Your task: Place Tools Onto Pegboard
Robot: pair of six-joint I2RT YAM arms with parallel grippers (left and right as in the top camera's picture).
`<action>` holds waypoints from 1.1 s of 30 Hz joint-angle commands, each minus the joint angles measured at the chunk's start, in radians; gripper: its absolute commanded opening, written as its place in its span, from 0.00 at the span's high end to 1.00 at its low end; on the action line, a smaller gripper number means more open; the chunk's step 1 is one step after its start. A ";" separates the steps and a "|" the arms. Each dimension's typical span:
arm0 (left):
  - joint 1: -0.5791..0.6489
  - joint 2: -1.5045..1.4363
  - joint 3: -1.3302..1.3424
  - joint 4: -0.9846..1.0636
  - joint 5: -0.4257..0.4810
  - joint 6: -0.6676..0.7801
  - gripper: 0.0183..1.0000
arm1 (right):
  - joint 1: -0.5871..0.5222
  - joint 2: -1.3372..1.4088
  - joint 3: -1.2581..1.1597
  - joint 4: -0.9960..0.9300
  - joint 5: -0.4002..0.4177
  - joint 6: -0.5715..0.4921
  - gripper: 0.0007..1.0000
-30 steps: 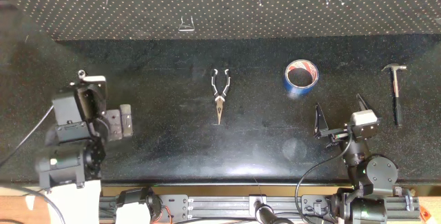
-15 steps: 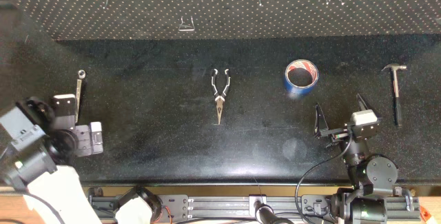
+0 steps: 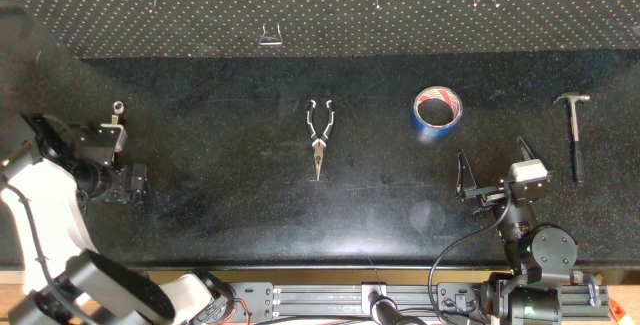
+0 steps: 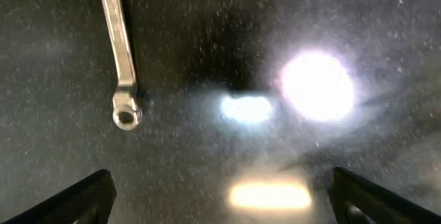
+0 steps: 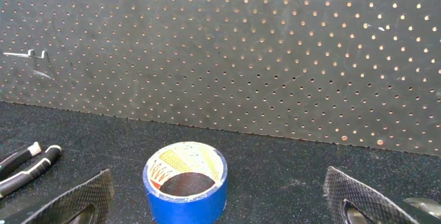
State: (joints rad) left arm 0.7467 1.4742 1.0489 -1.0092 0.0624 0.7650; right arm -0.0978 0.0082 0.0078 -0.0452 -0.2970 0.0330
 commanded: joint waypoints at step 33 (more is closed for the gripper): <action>-0.055 0.602 0.559 -0.043 -0.010 -0.093 0.00 | 0.006 -0.007 -0.004 -0.003 0.000 0.015 0.00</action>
State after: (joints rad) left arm 0.6930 2.0468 1.5879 -1.0401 0.0708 0.6205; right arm -0.0978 0.0082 0.0078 -0.0452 -0.2970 0.0330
